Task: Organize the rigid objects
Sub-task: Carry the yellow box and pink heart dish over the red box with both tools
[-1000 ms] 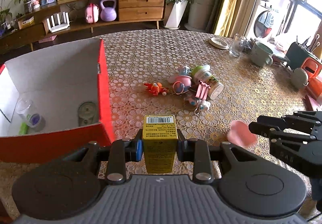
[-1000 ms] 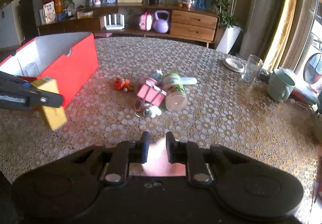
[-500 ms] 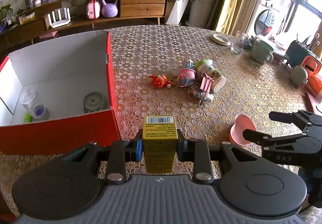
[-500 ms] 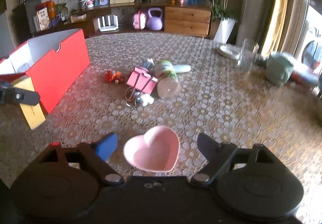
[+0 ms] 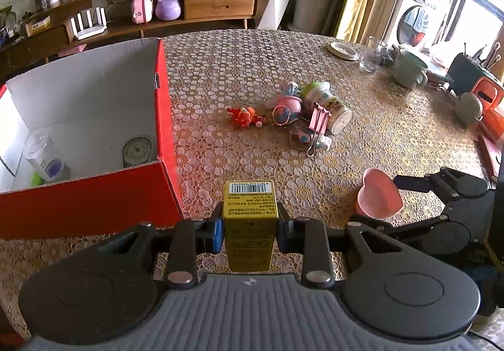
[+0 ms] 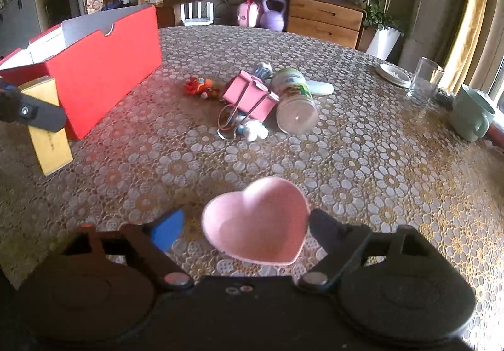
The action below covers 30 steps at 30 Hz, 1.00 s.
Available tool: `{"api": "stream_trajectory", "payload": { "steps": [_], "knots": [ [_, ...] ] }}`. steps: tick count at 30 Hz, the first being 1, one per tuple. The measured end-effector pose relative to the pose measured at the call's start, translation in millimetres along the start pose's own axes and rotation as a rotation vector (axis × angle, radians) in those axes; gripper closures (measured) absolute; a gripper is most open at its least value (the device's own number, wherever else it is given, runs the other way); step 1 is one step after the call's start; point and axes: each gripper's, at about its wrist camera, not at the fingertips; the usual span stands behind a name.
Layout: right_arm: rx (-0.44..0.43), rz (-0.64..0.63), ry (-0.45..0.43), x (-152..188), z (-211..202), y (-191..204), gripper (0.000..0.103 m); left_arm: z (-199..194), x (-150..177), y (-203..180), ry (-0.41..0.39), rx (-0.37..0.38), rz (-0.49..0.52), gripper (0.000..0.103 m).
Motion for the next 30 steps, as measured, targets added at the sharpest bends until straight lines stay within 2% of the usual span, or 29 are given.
{"api": "stream_trajectory", "payload": {
  "steps": [6, 12, 18, 30],
  "knots": [
    [0.025, -0.029, 0.02, 2.5, 4.7, 1.4, 0.03, 2.0, 0.7, 0.0, 0.006, -0.005, 0.005, 0.073],
    [0.046, -0.045, 0.005, -2.3, -6.4, 5.9, 0.03, -1.7, 1.9, 0.7, 0.004, -0.003, 0.009, 0.073],
    [0.039, -0.07, -0.017, -21.1, -35.7, 19.0, 0.03, -11.6, 0.3, 1.2, -0.009, 0.007, 0.014, 0.073],
    [-0.044, -0.129, -0.085, -75.9, -83.8, 58.9, 0.03, -45.9, -12.8, 15.5, -0.058, -0.018, 0.044, 0.073]
  ]
}}
Point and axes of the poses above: each gripper's, at about its wrist camera, not at the fingertips, and z roughly the way its jaws point, y to its left, x to its underside, and after that the axes turned 7 degrees about -z, right-handed
